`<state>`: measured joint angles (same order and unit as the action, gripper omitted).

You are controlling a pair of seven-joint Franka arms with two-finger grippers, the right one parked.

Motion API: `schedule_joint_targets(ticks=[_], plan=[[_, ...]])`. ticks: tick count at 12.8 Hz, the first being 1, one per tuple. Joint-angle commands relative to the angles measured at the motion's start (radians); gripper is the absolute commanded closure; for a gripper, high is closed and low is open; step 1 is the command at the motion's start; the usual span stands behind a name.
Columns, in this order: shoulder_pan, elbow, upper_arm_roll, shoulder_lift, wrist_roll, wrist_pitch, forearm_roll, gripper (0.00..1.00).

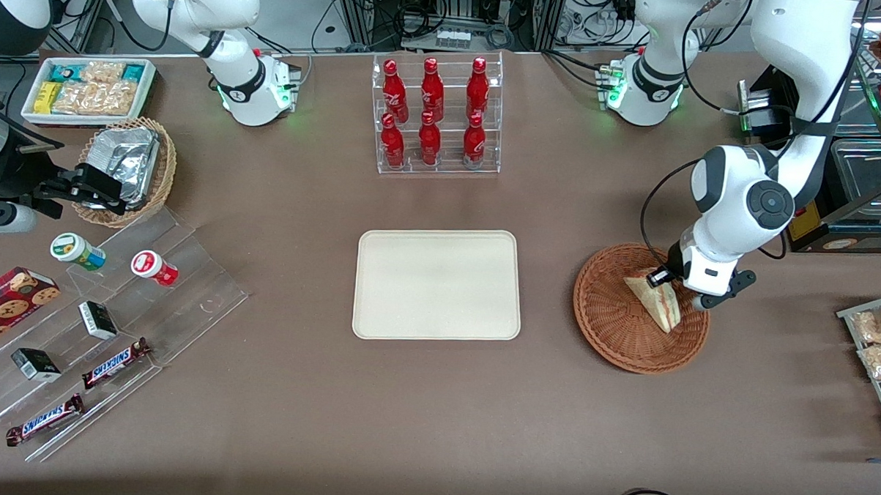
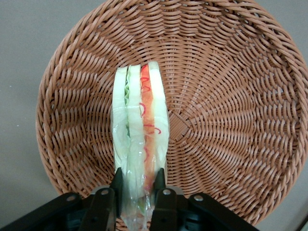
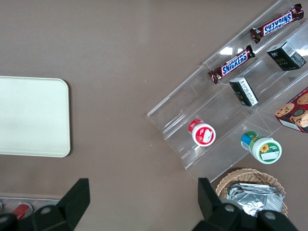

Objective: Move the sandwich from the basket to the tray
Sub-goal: 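Close the left gripper on the sandwich and lift it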

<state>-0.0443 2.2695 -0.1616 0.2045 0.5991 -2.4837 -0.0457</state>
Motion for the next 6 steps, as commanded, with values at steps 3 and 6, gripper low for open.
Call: schedule_joint_targets(ticks=[3, 6], plan=[[0.003, -0.069, -0.032, -0.056, -0.129, 0.153, 0.001, 1.00], [0.010, -0.135, -0.053, -0.080, -0.202, 0.250, 0.001, 1.00]])
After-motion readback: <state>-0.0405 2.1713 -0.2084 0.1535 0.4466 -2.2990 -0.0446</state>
